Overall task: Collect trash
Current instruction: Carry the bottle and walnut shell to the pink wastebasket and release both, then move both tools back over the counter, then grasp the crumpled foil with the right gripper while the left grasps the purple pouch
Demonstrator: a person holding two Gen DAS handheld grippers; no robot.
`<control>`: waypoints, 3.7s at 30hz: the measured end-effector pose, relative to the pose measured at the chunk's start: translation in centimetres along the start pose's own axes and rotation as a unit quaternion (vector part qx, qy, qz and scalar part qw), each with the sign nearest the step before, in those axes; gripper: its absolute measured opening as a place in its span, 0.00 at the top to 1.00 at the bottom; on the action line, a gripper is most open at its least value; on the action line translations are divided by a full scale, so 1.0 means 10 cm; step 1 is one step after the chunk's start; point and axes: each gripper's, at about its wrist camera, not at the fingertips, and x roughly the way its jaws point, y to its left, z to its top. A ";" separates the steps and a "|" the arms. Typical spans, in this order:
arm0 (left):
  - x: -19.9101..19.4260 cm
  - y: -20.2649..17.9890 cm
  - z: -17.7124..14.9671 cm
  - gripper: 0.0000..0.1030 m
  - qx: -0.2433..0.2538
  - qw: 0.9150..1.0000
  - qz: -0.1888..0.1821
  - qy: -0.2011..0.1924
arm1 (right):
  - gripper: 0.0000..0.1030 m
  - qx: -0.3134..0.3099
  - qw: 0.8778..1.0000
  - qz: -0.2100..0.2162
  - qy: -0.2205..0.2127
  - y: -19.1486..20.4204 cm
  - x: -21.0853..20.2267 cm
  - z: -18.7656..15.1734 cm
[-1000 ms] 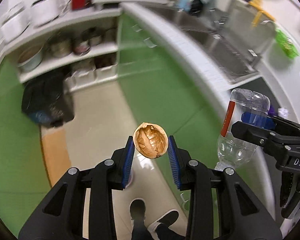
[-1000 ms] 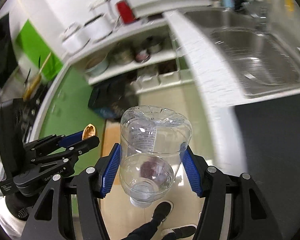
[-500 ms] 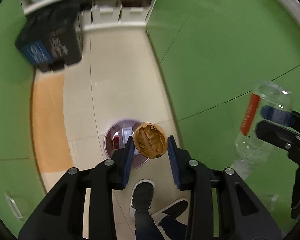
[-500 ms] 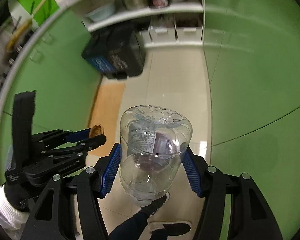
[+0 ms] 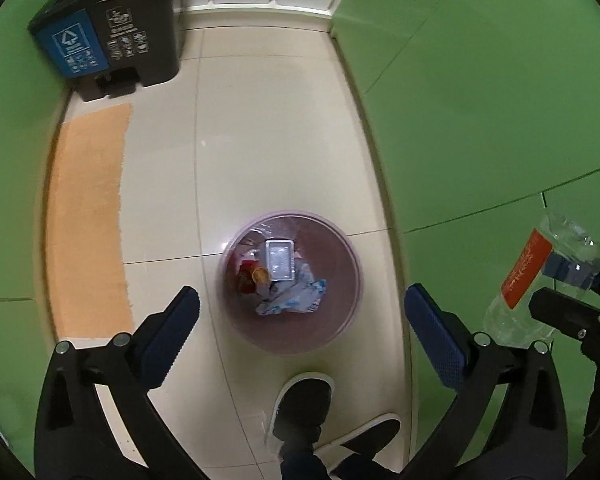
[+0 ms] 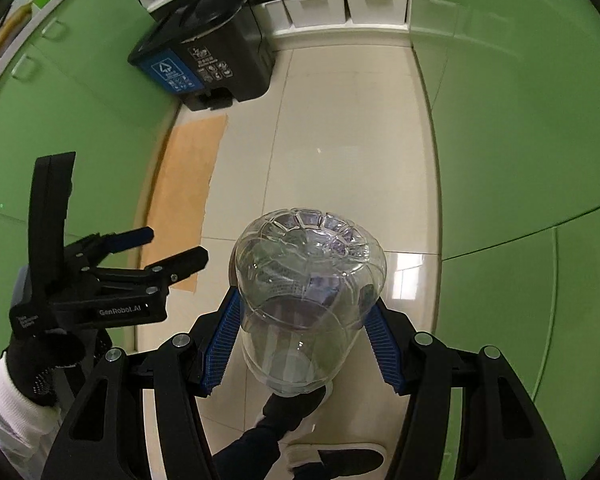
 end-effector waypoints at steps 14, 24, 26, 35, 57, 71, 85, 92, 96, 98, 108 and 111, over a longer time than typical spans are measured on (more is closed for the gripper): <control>-0.58 0.51 0.06 0.03 -0.036 0.998 0.025 -0.046 | 0.43 -0.040 0.998 0.031 0.023 0.45 0.58 0.28; -0.67 0.72 -0.03 0.03 -0.052 0.997 0.030 -0.056 | 0.06 -0.031 0.999 0.002 0.041 0.46 0.88 0.25; -0.69 0.70 -0.03 0.03 -0.050 0.997 0.032 -0.055 | 0.06 -0.023 0.999 0.001 0.045 0.43 0.85 0.22; -1.22 0.32 0.11 0.03 -0.027 0.998 0.026 -0.060 | 0.06 0.003 1.000 -0.006 0.021 0.32 0.05 0.23; -4.38 -1.81 0.62 0.03 0.128 0.979 -0.039 -0.151 | 0.06 0.104 0.973 -0.034 -0.205 0.11 -4.28 -0.14; -4.66 -3.94 0.76 0.03 0.326 0.921 -0.146 -0.156 | 0.06 0.299 0.887 -0.164 -0.311 -1.18 -5.72 -1.48; -4.15 -5.65 0.47 0.03 0.427 0.881 -0.177 -0.103 | 0.06 0.377 0.849 -0.230 -0.291 -2.49 -6.07 -2.12; -3.73 -6.08 0.39 0.03 0.428 0.887 -0.154 -0.078 | 0.06 0.375 0.862 -0.220 -0.262 -3.12 -5.84 -1.97; -3.54 -6.16 0.37 0.03 0.425 0.892 -0.141 -0.067 | 0.06 0.377 0.867 -0.214 -0.247 -3.48 -5.66 -1.90; -3.48 -6.18 0.37 0.03 0.424 0.893 -0.137 -0.062 | 0.06 0.376 0.869 -0.216 -0.238 -3.61 -5.58 -1.87; -3.27 -6.15 0.42 0.03 0.407 0.904 -0.123 -0.052 | 0.06 0.379 0.876 -0.206 -0.215 -4.07 -5.28 -1.77; -3.23 -6.14 0.43 0.03 0.401 0.907 -0.121 -0.049 | 0.06 0.379 0.878 -0.201 -0.212 -4.10 -5.24 -1.75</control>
